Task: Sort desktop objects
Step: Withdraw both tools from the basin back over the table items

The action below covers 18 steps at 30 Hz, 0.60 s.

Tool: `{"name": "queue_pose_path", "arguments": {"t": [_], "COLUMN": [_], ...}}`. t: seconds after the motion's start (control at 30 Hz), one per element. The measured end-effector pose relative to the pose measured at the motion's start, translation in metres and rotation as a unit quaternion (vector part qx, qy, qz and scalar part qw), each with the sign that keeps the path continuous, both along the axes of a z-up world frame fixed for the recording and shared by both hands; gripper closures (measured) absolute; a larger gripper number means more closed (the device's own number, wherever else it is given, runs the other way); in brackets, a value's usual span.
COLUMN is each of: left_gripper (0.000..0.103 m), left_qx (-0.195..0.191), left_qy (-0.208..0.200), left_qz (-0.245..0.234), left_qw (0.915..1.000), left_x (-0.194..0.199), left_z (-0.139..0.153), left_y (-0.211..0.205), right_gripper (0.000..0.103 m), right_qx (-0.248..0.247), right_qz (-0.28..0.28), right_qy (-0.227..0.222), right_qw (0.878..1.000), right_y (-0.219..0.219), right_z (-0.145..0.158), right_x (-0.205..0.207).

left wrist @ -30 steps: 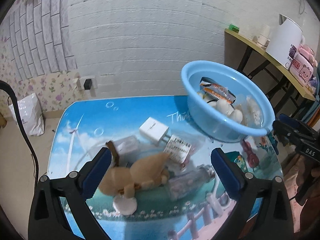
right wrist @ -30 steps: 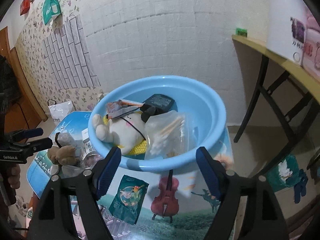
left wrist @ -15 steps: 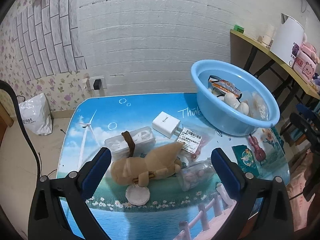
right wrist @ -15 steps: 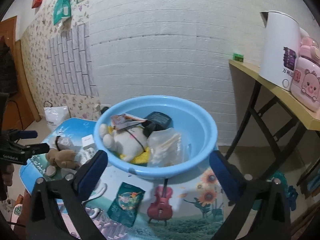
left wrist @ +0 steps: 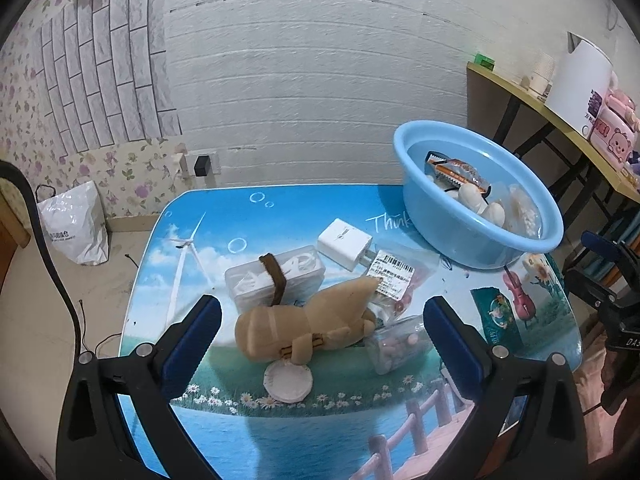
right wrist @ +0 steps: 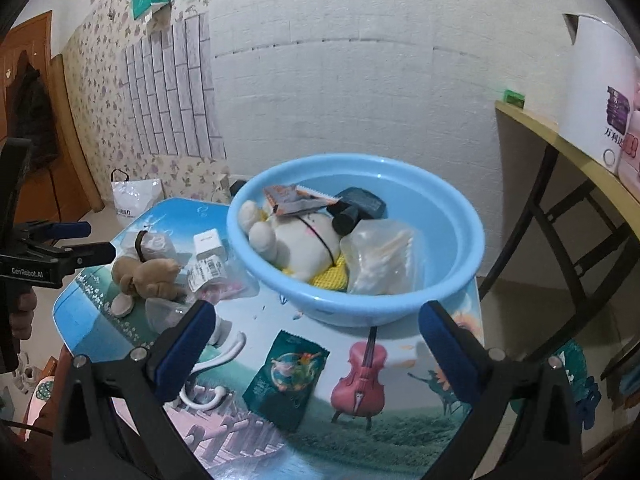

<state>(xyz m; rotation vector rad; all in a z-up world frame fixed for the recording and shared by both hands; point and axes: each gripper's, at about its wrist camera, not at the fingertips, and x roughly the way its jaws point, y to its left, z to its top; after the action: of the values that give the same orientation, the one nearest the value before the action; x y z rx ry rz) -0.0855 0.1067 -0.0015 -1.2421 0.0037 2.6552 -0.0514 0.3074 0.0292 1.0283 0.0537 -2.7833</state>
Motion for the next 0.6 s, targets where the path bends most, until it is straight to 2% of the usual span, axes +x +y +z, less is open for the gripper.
{"name": "queue_pose_path", "arguments": {"t": [0.13, 0.23, 0.6], "left_gripper": [0.002, 0.002, 0.002], "left_qx": [0.0, 0.001, 0.002], "left_qy": [-0.002, -0.003, -0.008], "left_qz": [0.004, 0.006, 0.007], "left_qw": [1.0, 1.0, 0.9999], "left_x": [0.001, 0.002, 0.003], "left_z": [-0.003, -0.004, -0.01], "left_y": [-0.004, -0.006, -0.009], "right_gripper": [0.0, 0.0, 0.001], "right_qx": [0.004, 0.028, 0.004], "right_qz": [-0.003, -0.022, -0.028], "right_qy": [-0.006, -0.011, -0.042], "right_qw": [1.0, 0.999, 0.999], "right_y": [-0.002, -0.004, 0.001], "right_z": [-0.004, -0.007, -0.019], "right_x": [0.0, -0.002, -0.003]}}
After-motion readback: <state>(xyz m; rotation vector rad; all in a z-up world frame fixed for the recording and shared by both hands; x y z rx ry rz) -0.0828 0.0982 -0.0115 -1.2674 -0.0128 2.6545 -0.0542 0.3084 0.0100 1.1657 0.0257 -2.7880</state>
